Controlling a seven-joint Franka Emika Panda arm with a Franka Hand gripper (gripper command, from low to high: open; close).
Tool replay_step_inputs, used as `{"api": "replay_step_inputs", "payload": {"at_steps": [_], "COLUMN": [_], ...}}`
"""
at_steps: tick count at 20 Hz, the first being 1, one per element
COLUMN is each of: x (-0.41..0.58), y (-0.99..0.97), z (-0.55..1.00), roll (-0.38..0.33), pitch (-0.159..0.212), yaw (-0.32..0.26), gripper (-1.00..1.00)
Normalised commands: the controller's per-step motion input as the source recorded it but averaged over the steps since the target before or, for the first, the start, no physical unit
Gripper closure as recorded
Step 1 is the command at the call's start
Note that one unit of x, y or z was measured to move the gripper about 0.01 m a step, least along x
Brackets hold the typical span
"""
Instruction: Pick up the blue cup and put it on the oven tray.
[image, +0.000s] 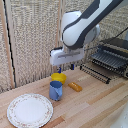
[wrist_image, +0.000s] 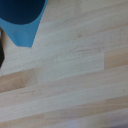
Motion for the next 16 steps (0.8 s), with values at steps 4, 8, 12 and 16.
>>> {"api": "replay_step_inputs", "payload": {"at_steps": [4, 8, 12, 16], "x": [0.017, 0.151, 0.246, 0.091], "y": [0.19, 0.05, 0.0, 0.0], "z": [-0.5, -0.48, -0.41, -0.4], "roll": [-0.023, -0.026, -0.024, -0.002], "pitch": [-0.027, -0.055, -0.071, -0.008], "yaw": [0.033, 0.078, 0.111, 0.049], "gripper": [-1.0, -1.0, -1.0, -1.0]}}
